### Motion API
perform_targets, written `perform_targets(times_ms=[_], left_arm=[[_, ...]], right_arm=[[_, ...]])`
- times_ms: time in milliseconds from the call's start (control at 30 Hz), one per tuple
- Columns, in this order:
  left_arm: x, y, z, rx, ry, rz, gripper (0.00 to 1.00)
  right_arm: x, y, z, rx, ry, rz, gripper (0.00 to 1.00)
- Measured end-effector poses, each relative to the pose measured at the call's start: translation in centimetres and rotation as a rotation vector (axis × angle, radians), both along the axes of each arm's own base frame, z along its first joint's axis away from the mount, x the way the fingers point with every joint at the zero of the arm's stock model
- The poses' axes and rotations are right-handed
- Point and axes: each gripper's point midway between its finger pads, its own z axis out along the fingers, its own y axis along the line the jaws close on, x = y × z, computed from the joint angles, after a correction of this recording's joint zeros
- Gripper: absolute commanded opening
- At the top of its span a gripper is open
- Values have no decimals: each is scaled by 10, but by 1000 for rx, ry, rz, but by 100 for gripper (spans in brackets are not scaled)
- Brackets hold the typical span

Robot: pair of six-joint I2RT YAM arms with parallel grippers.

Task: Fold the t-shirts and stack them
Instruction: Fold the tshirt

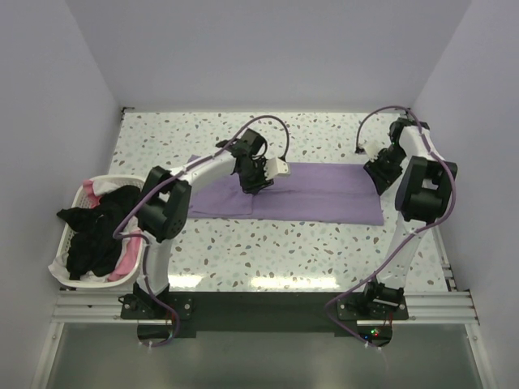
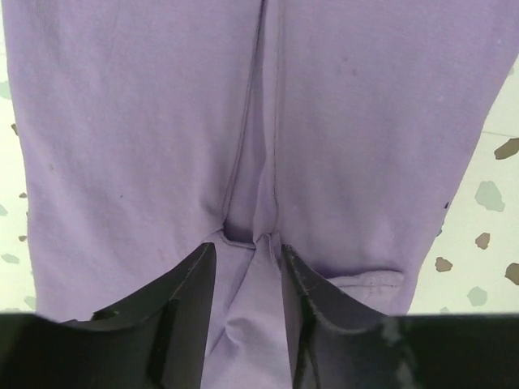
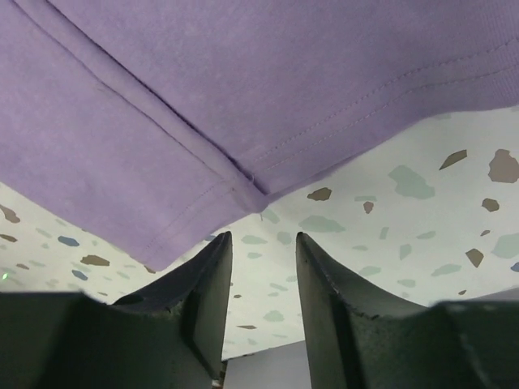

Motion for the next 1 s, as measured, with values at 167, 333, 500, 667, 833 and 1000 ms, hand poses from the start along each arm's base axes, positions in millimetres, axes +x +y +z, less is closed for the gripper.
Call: perform_targets(times_ms=[167, 333, 500, 667, 833, 1000], left_arm=[[2, 6, 11, -39, 15, 59, 53], [-3, 38, 56, -142, 3, 180, 55], [-7, 103, 78, -215, -5, 369, 55], [-28, 153, 44, -191, 93, 531, 55], [-43, 180, 23, -194, 181, 653, 55], [-37, 192, 23, -226, 188, 726, 55]], right_arm=[[-2, 1, 2, -5, -10, -17, 43], [-27, 11, 26, 19, -25, -20, 40], [-64, 29, 37, 49, -8, -19, 40], [-94, 45, 11, 67, 82, -25, 38], [-100, 47, -11, 58, 107, -38, 34], [-103, 45, -24, 46, 141, -48, 31]])
